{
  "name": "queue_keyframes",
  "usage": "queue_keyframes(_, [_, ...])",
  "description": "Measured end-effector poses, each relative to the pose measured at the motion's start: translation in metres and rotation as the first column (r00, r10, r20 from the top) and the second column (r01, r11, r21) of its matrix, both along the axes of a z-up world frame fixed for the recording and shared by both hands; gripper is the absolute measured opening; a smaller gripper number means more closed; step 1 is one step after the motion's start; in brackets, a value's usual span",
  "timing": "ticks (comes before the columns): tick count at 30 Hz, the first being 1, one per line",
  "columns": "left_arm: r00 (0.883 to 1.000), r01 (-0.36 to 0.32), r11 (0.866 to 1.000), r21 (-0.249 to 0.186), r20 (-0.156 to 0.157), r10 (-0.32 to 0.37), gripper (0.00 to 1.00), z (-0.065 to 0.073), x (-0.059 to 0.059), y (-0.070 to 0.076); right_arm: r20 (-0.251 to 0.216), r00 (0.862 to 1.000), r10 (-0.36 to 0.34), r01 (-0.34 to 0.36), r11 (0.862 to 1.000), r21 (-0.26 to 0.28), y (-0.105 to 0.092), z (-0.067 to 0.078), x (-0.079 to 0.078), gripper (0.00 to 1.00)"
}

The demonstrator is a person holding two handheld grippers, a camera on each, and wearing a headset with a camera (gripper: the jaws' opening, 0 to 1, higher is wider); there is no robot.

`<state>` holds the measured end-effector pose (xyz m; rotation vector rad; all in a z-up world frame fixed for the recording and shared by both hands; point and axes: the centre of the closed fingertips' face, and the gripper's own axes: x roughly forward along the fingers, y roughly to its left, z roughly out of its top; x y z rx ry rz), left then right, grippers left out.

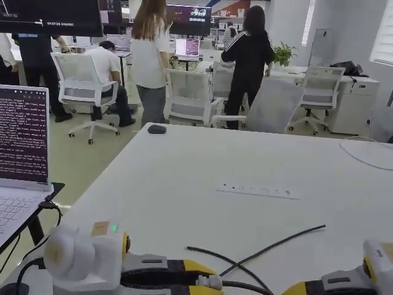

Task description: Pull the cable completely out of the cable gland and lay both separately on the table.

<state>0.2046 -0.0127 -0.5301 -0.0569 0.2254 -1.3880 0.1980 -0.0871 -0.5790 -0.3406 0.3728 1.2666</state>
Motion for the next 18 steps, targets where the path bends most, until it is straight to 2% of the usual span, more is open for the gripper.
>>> queue_keyframes(3, [1.000,0.000,1.000,0.008,0.000,0.000,0.16,-0.002,-0.001,0.000,-0.007,1.000,0.000,0.000,1.000,-0.005,0.000,-0.002,0.000,0.02])
queue_keyframes(9, [1.000,-0.010,1.000,-0.005,-0.004,0.010,0.16,0.000,-0.002,0.001,-0.023,1.000,-0.004,0.004,1.000,0.004,0.003,0.001,-0.001,0.02])
queue_keyframes(11, [1.000,-0.009,1.000,-0.012,-0.006,0.009,0.16,0.001,-0.002,0.000,-0.013,1.000,-0.014,0.014,1.000,0.015,0.004,0.006,0.001,0.03])
queue_keyframes(14, [1.000,0.001,1.000,-0.009,-0.003,-0.001,0.16,0.001,-0.004,-0.001,-0.030,0.999,-0.016,0.018,0.997,0.074,0.010,0.022,0.001,0.06])
queue_keyframes(18, [1.000,0.020,1.000,0.005,0.005,-0.020,0.16,-0.002,-0.008,-0.004,-0.013,1.000,0.016,-0.014,0.991,0.131,0.025,0.039,-0.002,0.15])
